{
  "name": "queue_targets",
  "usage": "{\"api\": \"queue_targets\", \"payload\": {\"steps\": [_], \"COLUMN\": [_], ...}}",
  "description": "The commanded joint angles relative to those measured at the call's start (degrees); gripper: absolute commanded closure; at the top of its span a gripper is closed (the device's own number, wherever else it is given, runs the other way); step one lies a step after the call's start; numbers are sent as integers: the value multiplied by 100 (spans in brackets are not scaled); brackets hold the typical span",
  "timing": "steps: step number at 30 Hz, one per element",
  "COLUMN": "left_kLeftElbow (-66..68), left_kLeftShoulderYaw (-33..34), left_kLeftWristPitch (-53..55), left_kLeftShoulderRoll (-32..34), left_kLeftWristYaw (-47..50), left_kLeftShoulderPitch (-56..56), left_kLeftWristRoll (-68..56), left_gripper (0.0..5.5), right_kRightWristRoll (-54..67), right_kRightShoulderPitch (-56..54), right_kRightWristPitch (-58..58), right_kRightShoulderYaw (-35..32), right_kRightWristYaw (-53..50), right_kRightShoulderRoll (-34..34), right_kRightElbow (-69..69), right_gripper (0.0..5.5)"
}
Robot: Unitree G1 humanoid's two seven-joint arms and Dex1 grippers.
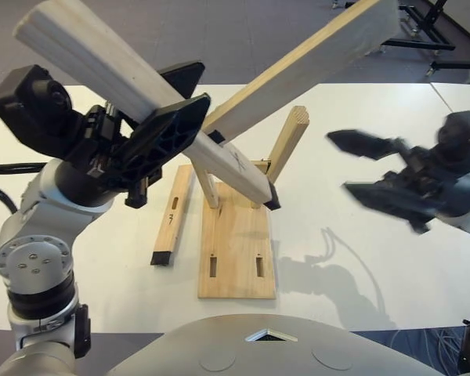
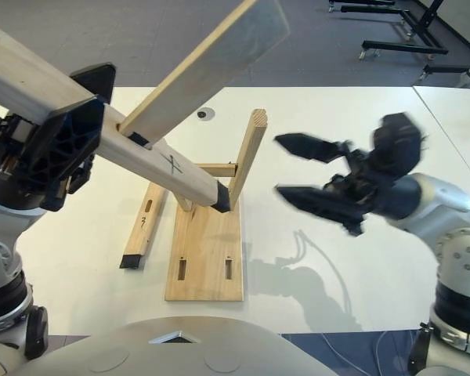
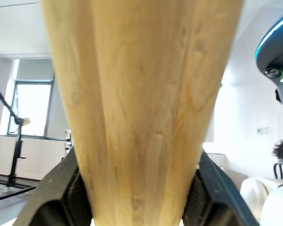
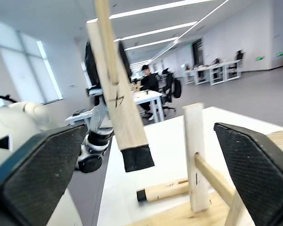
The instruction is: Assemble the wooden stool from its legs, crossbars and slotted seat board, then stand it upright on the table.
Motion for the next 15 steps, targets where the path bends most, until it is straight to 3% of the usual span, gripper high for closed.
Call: {"api": "queue_targets", "payload": {"steps": [1, 6, 12, 15], "left_kLeftElbow": [-322, -788, -859, -838], "left_kLeftShoulderYaw": [371, 332, -670, -1050], "left_kLeftWristPitch": [117, 115, -697, -1079], "left_kLeftShoulderRoll": [479, 843, 691, 515], "left_kLeftWristYaw": [-328, -562, -982, -1277], "left_kLeftShoulderPitch": [633, 1601, 2509, 2721], "left_kLeftWristRoll": [188, 1343, 3813, 4105], "left_gripper": [346, 346, 346, 346], "right_kRightWristRoll": [188, 13, -493, -683], "right_kRightShoulderPitch": [-433, -1000, -1697, -1776], "right_kRightWristPitch": [5, 273, 601, 657], "right_kRightShoulderYaw": [-470, -98, 589, 759], "right_kRightWristYaw": [-180, -140, 235, 337], "right_kRightShoulderRoll": [-212, -327, -398, -326], "right_kRightElbow": [720, 1396, 1815, 1810], "right_gripper": [56, 56, 56, 56]}}
